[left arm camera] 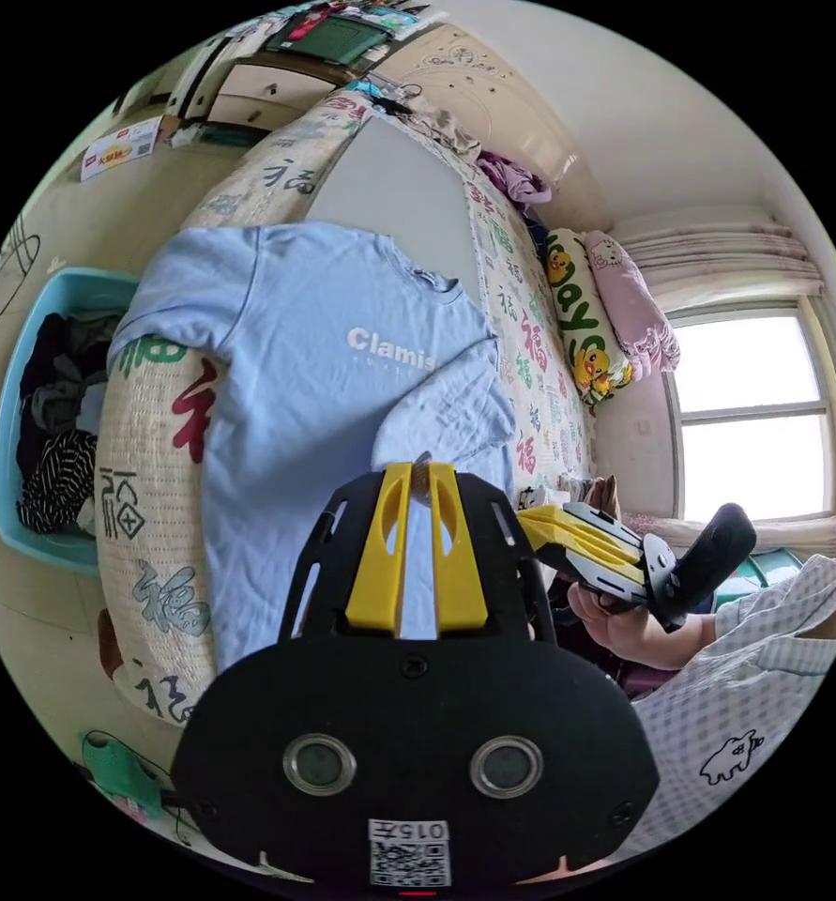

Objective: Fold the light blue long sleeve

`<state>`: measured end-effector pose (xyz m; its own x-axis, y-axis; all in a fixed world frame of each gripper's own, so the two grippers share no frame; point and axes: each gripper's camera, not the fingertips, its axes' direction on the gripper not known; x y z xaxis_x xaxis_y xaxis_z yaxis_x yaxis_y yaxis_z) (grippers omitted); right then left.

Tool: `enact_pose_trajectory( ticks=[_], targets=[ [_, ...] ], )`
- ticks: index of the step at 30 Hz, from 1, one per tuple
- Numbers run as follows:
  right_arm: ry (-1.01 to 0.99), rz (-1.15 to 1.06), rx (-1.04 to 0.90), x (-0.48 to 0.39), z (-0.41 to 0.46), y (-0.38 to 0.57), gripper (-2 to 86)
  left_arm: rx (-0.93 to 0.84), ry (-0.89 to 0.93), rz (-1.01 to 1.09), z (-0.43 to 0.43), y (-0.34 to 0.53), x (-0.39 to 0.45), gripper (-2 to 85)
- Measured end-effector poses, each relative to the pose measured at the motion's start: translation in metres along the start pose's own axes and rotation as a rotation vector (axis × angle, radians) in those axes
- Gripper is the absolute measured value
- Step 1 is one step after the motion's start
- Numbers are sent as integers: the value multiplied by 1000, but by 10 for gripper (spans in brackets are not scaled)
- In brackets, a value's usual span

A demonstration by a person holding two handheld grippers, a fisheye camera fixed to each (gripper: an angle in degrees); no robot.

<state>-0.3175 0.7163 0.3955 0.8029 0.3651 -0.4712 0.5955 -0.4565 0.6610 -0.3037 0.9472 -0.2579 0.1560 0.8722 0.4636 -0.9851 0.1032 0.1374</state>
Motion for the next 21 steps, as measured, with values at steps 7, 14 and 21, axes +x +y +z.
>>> enact_pose_trajectory(
  ticks=[7, 14, 21],
  targets=[
    [14, -89, -169, -65, 110, -32, 0, -48, 40, -85, 25, 28, -137, 17],
    [11, -83, -361, -85, 214, -50, -2, -136, 26, -45, 75, 24, -223, 23],
    [-124, -49, -448, -80, 265, -63, -5, -201, -18, 11, 94, 11, -261, 28]
  ],
)
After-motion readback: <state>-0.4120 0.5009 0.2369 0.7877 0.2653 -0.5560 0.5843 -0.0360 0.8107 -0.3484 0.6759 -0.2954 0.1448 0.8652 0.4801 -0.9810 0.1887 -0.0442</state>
